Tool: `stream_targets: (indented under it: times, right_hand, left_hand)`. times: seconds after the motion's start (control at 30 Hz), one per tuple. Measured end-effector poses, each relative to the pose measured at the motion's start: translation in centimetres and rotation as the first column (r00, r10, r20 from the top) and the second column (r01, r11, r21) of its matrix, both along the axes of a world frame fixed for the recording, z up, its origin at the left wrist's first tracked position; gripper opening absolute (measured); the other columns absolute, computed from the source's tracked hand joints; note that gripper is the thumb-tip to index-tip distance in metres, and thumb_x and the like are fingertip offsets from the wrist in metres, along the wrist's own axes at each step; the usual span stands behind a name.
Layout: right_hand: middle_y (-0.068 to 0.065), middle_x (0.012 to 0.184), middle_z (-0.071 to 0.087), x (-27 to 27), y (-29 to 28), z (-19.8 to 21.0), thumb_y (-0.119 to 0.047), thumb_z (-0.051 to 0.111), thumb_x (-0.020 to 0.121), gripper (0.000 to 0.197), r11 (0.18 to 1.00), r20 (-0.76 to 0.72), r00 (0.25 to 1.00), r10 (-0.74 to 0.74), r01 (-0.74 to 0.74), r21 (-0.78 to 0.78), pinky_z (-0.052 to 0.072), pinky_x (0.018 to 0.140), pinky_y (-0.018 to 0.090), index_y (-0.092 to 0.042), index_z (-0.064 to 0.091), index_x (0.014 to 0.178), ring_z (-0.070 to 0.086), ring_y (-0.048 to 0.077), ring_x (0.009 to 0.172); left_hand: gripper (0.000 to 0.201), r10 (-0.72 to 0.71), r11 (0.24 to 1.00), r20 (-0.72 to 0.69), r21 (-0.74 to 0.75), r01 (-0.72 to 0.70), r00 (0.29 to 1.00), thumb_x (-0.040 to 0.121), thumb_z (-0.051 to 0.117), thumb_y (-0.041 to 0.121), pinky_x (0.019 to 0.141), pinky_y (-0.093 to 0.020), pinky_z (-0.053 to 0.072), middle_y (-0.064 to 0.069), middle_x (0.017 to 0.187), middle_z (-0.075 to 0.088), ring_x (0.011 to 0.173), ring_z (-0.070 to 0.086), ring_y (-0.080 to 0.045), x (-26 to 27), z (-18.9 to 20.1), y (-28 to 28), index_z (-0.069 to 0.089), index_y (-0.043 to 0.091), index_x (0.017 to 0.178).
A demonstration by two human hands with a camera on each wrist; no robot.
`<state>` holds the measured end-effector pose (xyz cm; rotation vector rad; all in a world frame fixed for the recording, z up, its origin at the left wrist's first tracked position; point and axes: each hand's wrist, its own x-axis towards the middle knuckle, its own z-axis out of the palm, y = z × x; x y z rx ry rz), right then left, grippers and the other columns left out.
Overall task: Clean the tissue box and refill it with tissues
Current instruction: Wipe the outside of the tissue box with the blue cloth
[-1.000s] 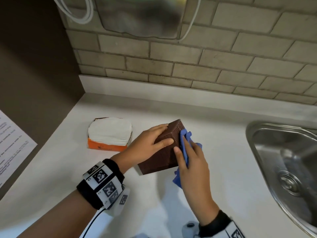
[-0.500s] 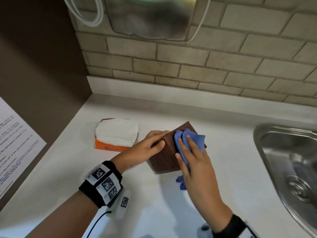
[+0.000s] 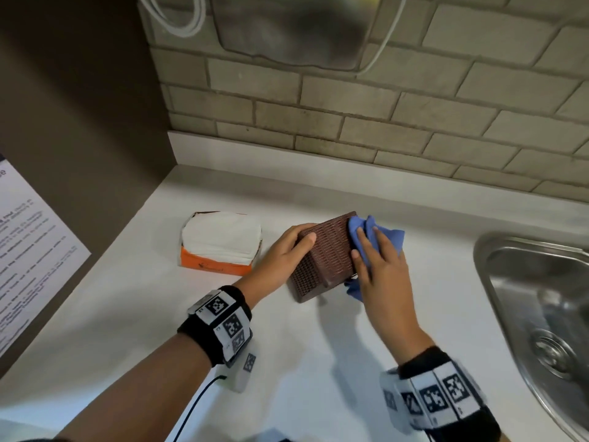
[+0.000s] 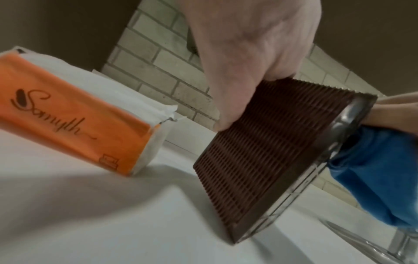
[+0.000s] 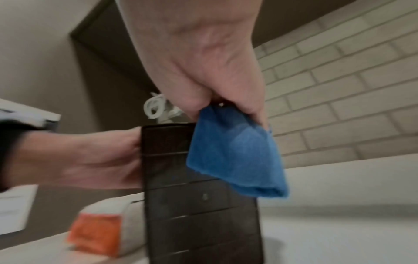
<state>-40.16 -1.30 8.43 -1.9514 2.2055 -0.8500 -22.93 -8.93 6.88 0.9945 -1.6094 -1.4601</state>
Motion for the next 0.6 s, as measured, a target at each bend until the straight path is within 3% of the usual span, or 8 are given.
stream_targets:
  times: [0.13, 0.2, 0.3, 0.33, 0.4, 0.47, 0.53, 0.6]
  right_hand:
    - [0.002, 0.151, 0.039, 3.0, 1.3, -0.5, -0.023, 0.041, 0.097, 0.044, 0.991, -0.194, 0.972, 0.136, -0.132, 0.031, 0.021, 0.117, 0.035, -0.021, 0.045, 0.141, 0.032, 0.033, 0.138]
    - [-0.002, 0.151, 0.039, 1.8, 0.4, -0.2, -0.026, 0.038, 0.098, 0.043, 0.989, -0.177, 0.974, 0.144, -0.138, 0.047, 0.020, 0.117, 0.030, -0.025, 0.046, 0.140, 0.033, 0.026, 0.138]
    - [0.000, 0.150, 0.041, 0.9, 0.0, 0.1, -0.017, 0.049, 0.096, 0.044, 0.999, -0.061, 0.997, 0.036, -0.036, 0.002, 0.014, 0.113, 0.015, -0.025, 0.047, 0.140, 0.039, 0.025, 0.131]
    - [0.002, 0.148, 0.043, 1.6, 0.4, 0.3, -0.015, 0.052, 0.094, 0.045, 0.999, -0.079, 0.996, 0.037, -0.039, -0.015, 0.017, 0.111, 0.015, -0.022, 0.048, 0.139, 0.042, 0.027, 0.128]
    - [0.004, 0.147, 0.044, 3.5, 1.5, -0.2, -0.019, 0.049, 0.094, 0.044, 0.986, -0.137, 0.977, 0.161, -0.164, -0.013, 0.025, 0.114, 0.027, -0.020, 0.049, 0.138, 0.039, 0.028, 0.131]
    - [0.002, 0.147, 0.045, 3.3, 1.8, -0.6, -0.027, 0.041, 0.095, 0.044, 0.969, -0.157, 0.958, 0.238, -0.245, -0.023, 0.017, 0.117, 0.027, -0.020, 0.051, 0.137, 0.035, 0.023, 0.136]
    - [-0.004, 0.152, 0.037, 1.5, 1.4, -0.4, -0.032, 0.034, 0.096, 0.046, 0.992, -0.125, 0.985, 0.121, -0.125, -0.028, 0.010, 0.112, 0.013, -0.027, 0.045, 0.140, 0.036, 0.021, 0.134]
    - [-0.005, 0.154, 0.032, 0.5, 1.4, -0.3, -0.031, 0.036, 0.098, 0.045, 0.998, -0.028, 1.000, -0.009, 0.007, -0.056, 0.010, 0.107, 0.008, -0.028, 0.041, 0.143, 0.037, 0.023, 0.131]
  left_hand:
    - [0.029, 0.015, 0.999, -0.033, 0.036, -0.013, 0.999, 0.103, 0.040, 0.026, 0.102, -0.031, 0.043, -0.011, 0.123, 0.064, 0.116, 0.059, -0.019, 0.1, -0.1, -0.7, 0.055, 0.011, 0.123]
    - [0.028, -0.003, 0.999, -0.039, 0.042, 0.005, 0.999, 0.104, 0.039, 0.027, 0.100, -0.029, 0.044, -0.009, 0.123, 0.064, 0.115, 0.059, -0.017, 0.2, -0.1, -0.6, 0.055, 0.015, 0.124]
    - [0.028, 0.007, 1.000, -0.051, 0.007, -0.007, 0.999, 0.104, 0.038, 0.022, 0.094, -0.019, 0.045, -0.007, 0.122, 0.063, 0.111, 0.059, -0.013, -0.3, -0.2, -0.3, 0.054, 0.014, 0.125]
    - [0.027, 0.033, 0.999, -0.065, -0.014, -0.034, 0.997, 0.104, 0.038, 0.017, 0.091, -0.014, 0.045, -0.009, 0.120, 0.063, 0.108, 0.059, -0.011, -0.6, -0.2, -0.3, 0.054, 0.010, 0.124]
    - [0.025, 0.057, 0.996, -0.100, -0.057, -0.063, 0.993, 0.103, 0.036, 0.006, 0.092, -0.012, 0.044, -0.012, 0.117, 0.062, 0.106, 0.057, -0.010, -1.2, -0.4, -0.3, 0.054, 0.002, 0.120]
    - [0.024, 0.040, 0.996, -0.119, -0.075, -0.049, 0.992, 0.102, 0.036, 0.002, 0.094, -0.013, 0.043, -0.010, 0.114, 0.061, 0.105, 0.057, -0.008, -1.5, -0.5, -0.2, 0.054, 0.003, 0.117]
    - [0.022, 0.030, 0.996, -0.120, -0.082, -0.040, 0.992, 0.102, 0.038, 0.005, 0.088, -0.010, 0.044, -0.001, 0.108, 0.062, 0.098, 0.057, -0.001, -1.7, -0.5, 0.1, 0.055, 0.008, 0.115]
    - [0.022, 0.018, 0.996, -0.115, -0.085, -0.028, 0.993, 0.102, 0.040, 0.010, 0.084, -0.011, 0.044, 0.002, 0.106, 0.062, 0.094, 0.057, 0.000, -2.0, -0.5, 0.5, 0.057, 0.010, 0.116]
